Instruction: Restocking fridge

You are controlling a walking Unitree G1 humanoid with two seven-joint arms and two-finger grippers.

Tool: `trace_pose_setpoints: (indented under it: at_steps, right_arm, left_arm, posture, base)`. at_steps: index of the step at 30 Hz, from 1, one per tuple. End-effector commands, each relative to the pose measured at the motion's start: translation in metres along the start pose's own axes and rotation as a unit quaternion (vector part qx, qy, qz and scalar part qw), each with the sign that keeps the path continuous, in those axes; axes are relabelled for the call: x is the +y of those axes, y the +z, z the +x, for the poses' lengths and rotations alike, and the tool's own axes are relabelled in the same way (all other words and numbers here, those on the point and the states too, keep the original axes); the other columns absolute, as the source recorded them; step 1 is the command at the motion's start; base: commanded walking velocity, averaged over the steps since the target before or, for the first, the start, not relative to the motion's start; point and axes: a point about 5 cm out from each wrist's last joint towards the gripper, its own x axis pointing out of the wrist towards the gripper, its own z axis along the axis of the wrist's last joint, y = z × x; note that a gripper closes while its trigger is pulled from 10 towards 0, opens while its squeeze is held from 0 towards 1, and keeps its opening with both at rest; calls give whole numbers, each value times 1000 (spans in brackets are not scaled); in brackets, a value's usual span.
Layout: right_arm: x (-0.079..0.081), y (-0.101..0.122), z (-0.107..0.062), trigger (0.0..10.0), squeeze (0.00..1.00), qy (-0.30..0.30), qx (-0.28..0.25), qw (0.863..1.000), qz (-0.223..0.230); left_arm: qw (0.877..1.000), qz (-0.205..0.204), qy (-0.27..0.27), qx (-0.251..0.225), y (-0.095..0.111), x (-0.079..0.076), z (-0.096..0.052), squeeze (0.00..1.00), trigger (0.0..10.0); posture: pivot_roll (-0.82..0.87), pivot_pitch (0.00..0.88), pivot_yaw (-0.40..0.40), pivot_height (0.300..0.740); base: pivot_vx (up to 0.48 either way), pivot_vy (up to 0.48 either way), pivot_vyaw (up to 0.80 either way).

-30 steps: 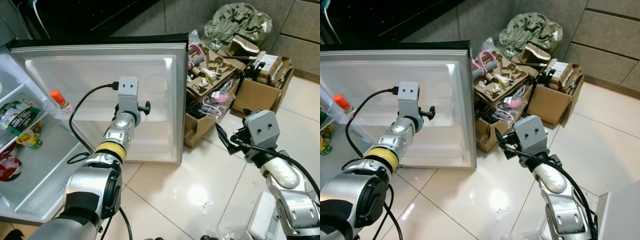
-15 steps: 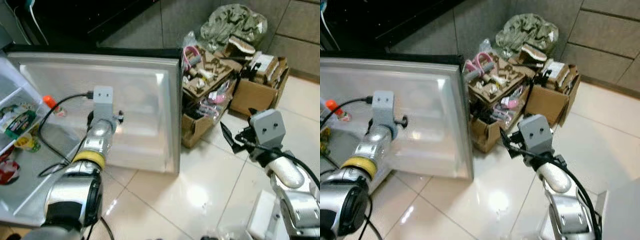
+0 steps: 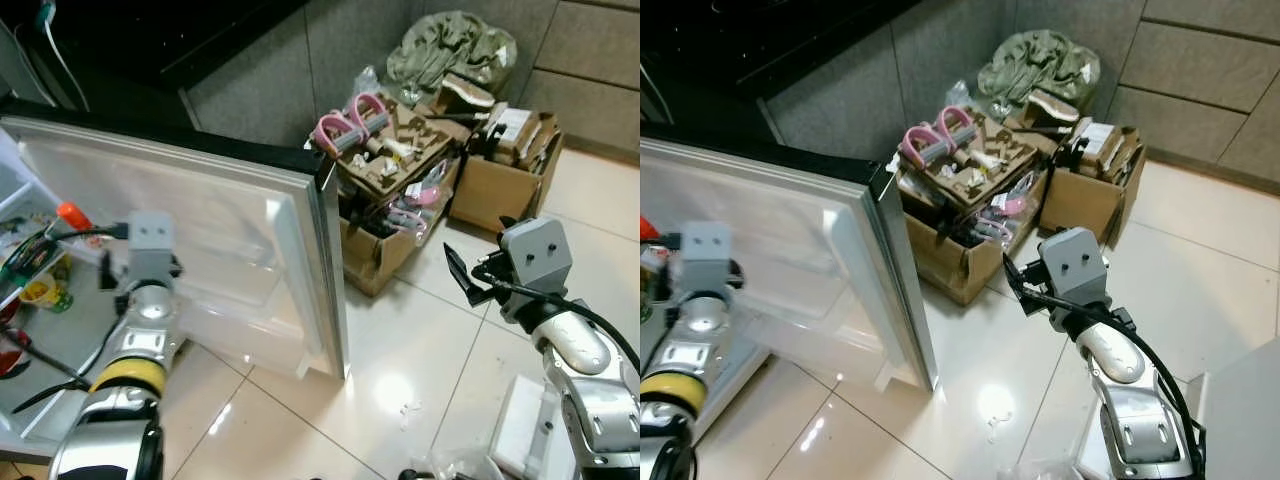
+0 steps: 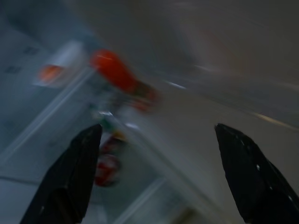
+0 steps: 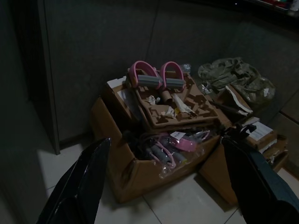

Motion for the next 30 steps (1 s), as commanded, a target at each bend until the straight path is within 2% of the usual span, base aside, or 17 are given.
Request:
trace_pose_setpoints:
  at_steps: [1, 3, 6, 8, 11, 14, 17, 18, 20, 22, 23, 24, 25, 27, 28, 29, 30]
  right_arm:
    - [3, -2, -1, 10000, 0, 8, 2, 1000, 3]
    - [3, -3, -1, 10000, 0, 8, 3, 1000, 3]
    - [4, -4, -1, 10000, 0, 12, 5, 1000, 3]
    - [4, -4, -1, 10000, 0, 12, 5, 1000, 3]
    - [8, -4, 1, 10000, 0, 21, 3, 1000, 8]
    - [10, -4, 2, 10000, 0, 26, 2, 1000, 10]
    - [17, -5, 3, 10000, 0, 39, 2, 999, 15]
    - [17, -5, 3, 10000, 0, 39, 2, 999, 15]
    - [19, -5, 4, 10000, 0, 43, 0, 999, 18]
    - [19, -5, 4, 10000, 0, 43, 0, 999, 18]
    - [20, -4, 4, 10000, 0, 45, -1, 999, 19]
    - [20, -4, 4, 10000, 0, 45, -1, 999, 19]
    - [23, -4, 5, 10000, 0, 52, -2, 998, 22]
    - [23, -4, 5, 10000, 0, 52, -2, 998, 22]
    - [26, -4, 5, 10000, 0, 56, -2, 998, 23]
    - [30, -3, 5, 10000, 0, 66, -4, 997, 28]
    - [30, -3, 5, 10000, 0, 66, -4, 997, 28]
  left_arm:
    - [999, 10, 35, -16, 2, 17, 4, 0, 10000]
    - [998, 3, 45, -44, 12, 23, 3, 0, 10000]
    - [993, -12, 62, -104, 39, 31, -8, 0, 10000]
    - [993, -12, 62, -104, 39, 31, -8, 0, 10000]
    - [986, -29, 83, -143, 59, 41, -18, 0, 10000]
    - [983, -34, 94, -154, 66, 46, -21, 0, 10000]
    - [965, -45, 165, -198, 99, 80, -17, 0, 10000]
    - [965, -45, 165, -198, 99, 80, -17, 0, 10000]
    - [952, -49, 204, -221, 119, 106, -10, 0, 10000]
    - [952, -49, 204, -221, 119, 106, -10, 0, 10000]
    - [947, -58, 213, -234, 130, 116, -7, 0, 10000]
    - [947, -58, 213, -234, 130, 116, -7, 0, 10000]
    - [946, -77, 174, -264, 150, 112, -8, 0, 10000]
    - [946, -77, 174, -264, 150, 112, -8, 0, 10000]
    - [944, -99, 119, -291, 167, 101, -11, 0, 10000]
    - [939, -148, 12, -311, 187, 75, -22, 0, 10000]
    - [939, -148, 12, -311, 187, 75, -22, 0, 10000]
  posture:
    - [-120, 316, 98, 740]
    - [-119, 316, 97, 740]
    - [-115, 316, 96, 740]
    - [-115, 316, 96, 740]
    - [-114, 316, 91, 740]
    - [-113, 317, 91, 740]
    - [-103, 313, 81, 740]
    - [-103, 313, 81, 740]
    - [-101, 310, 81, 740]
    - [-101, 310, 81, 740]
    - [-100, 309, 82, 740]
    - [-100, 309, 82, 740]
    - [-99, 306, 79, 740]
    - [-99, 306, 79, 740]
    - [-100, 303, 79, 740]
    - [-110, 300, 82, 740]
    - [-110, 300, 82, 740]
  base:
    - [0, 0, 0]
    - [0, 0, 0]
    - [0, 0, 0]
    - [0, 0, 0]
    - [0, 0, 0]
    - [0, 0, 0]
    - [0, 0, 0]
    - [0, 0, 0]
    - [0, 0, 0]
    - [0, 0, 0]
    - [0, 0, 0]
    - [0, 0, 0]
    - [0, 0, 0]
    - [0, 0, 0]
    - [0, 0, 0]
    - [0, 0, 0]
    - [0, 0, 0]
